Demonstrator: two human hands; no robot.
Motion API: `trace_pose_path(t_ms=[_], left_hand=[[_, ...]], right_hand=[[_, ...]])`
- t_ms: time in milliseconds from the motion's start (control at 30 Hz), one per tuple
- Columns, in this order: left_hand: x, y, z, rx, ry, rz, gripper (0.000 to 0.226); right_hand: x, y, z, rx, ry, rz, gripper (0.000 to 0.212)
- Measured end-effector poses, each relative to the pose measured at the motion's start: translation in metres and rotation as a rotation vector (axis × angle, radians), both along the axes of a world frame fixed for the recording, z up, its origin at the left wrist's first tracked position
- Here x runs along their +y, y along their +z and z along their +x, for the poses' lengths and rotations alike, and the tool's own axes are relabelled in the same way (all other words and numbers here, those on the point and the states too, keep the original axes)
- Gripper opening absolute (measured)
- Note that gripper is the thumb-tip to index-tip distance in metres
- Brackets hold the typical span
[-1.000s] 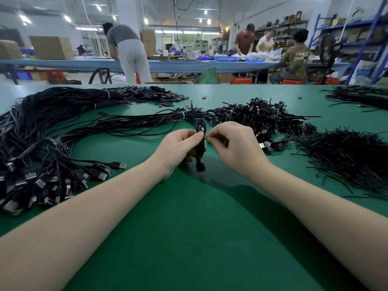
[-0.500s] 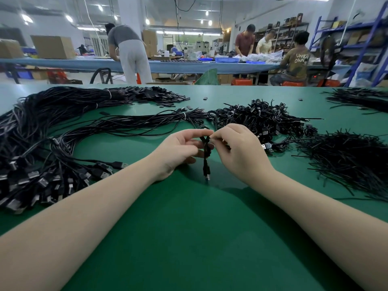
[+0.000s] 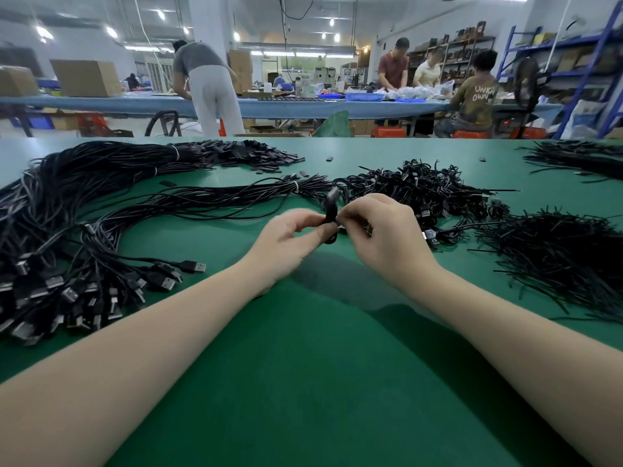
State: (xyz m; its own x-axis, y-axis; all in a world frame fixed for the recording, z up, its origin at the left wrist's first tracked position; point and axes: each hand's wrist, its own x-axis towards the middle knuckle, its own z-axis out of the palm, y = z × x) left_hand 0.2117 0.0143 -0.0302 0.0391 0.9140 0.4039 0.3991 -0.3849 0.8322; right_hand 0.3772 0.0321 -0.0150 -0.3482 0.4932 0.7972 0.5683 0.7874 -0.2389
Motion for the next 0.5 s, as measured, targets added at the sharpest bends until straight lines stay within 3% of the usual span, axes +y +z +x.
trace_pose_path(t_ms=[133, 300, 400, 500], left_hand=[[-0.001, 0.005, 0.003, -0.133, -0.124, -0.156, 0.032], [0.0, 0.012, -0.001, -0.399, -0.306, -0.403, 0.036], [0.0, 0.015, -0.008, -0.362, -0.368, -0.446, 0.052], [0.002, 0.009, -0.004, -0.222, -0.238, -0.348, 0.06]], right_hand=[[-0.001, 0.003, 0.001, -0.206, -0.012, 0.25, 0.006], [0.002, 0.004, 0.004, -0.407, -0.022, 0.542, 0.011], [0.001, 0.001, 0.002, -0.363, -0.01, 0.541, 0.01], [-0.002, 0.003, 0.0, -0.241, 0.006, 0.424, 0.004]])
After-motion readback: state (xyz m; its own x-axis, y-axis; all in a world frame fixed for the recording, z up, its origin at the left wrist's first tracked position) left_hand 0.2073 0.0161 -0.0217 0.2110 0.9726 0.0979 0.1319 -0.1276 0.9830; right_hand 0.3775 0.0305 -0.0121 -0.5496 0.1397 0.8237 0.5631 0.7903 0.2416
